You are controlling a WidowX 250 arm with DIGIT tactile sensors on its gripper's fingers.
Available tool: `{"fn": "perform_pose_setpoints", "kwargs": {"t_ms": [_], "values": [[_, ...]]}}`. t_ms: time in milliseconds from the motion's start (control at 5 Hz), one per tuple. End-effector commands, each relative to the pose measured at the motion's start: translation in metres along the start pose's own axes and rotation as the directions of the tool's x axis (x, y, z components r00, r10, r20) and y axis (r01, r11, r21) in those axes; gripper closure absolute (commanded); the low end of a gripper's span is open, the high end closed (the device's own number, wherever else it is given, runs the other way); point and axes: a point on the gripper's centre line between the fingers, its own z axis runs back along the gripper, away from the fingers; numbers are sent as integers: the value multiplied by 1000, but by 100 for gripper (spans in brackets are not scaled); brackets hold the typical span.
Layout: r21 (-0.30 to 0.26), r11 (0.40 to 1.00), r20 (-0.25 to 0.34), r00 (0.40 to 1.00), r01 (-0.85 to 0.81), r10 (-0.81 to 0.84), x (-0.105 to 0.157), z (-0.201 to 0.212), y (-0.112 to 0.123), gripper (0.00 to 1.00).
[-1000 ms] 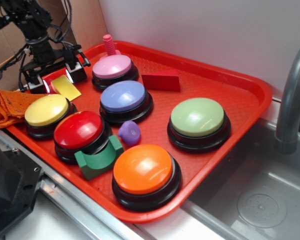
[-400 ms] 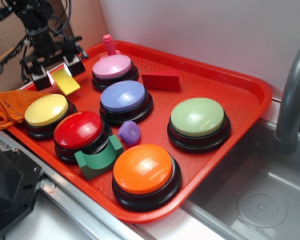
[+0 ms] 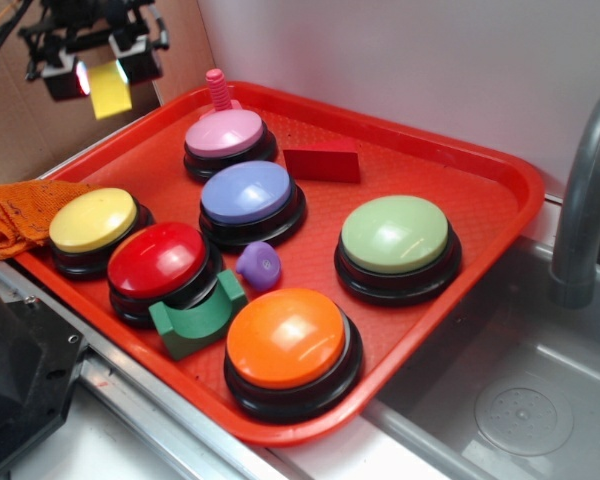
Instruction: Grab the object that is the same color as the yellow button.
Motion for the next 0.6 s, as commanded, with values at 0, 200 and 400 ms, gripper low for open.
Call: {"fn": "perform_pose_setpoints", "kwargs": {"t_ms": [0,200,400], "values": [[-93,913,-10,917,396,-399,-26,68,-30,100],[-123,868,-11,874,481,-486,-45,75,-42,100],[-141,836,-47,840,530,-541,-52,72,-47,100]]}}
